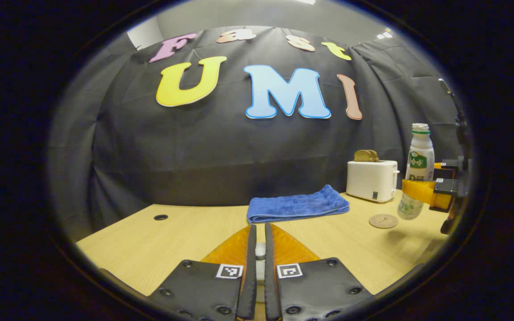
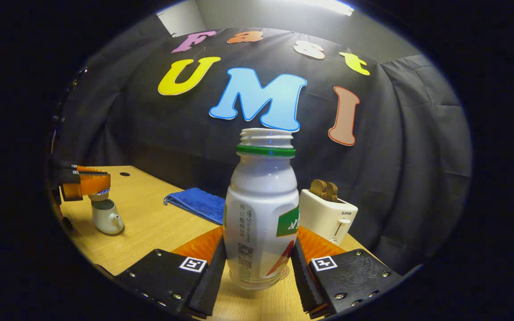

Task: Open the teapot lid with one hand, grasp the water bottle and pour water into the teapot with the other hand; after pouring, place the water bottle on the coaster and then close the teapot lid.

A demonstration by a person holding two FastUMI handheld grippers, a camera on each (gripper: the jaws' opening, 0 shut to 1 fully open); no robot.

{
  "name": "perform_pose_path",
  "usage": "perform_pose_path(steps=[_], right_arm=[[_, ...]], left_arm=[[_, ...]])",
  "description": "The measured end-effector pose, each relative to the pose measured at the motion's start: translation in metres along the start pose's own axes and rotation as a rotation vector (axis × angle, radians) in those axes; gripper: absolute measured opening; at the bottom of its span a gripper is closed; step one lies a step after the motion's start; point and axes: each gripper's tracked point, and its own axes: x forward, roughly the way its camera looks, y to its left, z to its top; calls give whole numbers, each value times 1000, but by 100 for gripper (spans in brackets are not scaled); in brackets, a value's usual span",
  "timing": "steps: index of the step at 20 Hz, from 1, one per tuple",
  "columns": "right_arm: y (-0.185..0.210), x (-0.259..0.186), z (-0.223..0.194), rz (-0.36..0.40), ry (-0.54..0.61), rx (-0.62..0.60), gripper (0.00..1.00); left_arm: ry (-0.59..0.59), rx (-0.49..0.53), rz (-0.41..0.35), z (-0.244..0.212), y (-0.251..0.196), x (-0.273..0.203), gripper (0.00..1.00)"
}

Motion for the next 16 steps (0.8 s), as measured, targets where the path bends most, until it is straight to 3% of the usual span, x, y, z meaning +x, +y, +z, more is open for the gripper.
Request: perform_pose_path(steps=[5,6,7,16], right_arm=[[-10,5,-11,-10,33,57,71],[-12,6,-14,-14,41,61,71],[-13,7,-15,-17,45,67,70],[-27,28,-22,-31,75,157,70]], left_arm=[[31,10,-6,-12,-2,9,18],[32,8,0,-14,0,8,13],[34,-2,-1,-15,2,10,18],[53,-59,-19,-25,-1,13,18]])
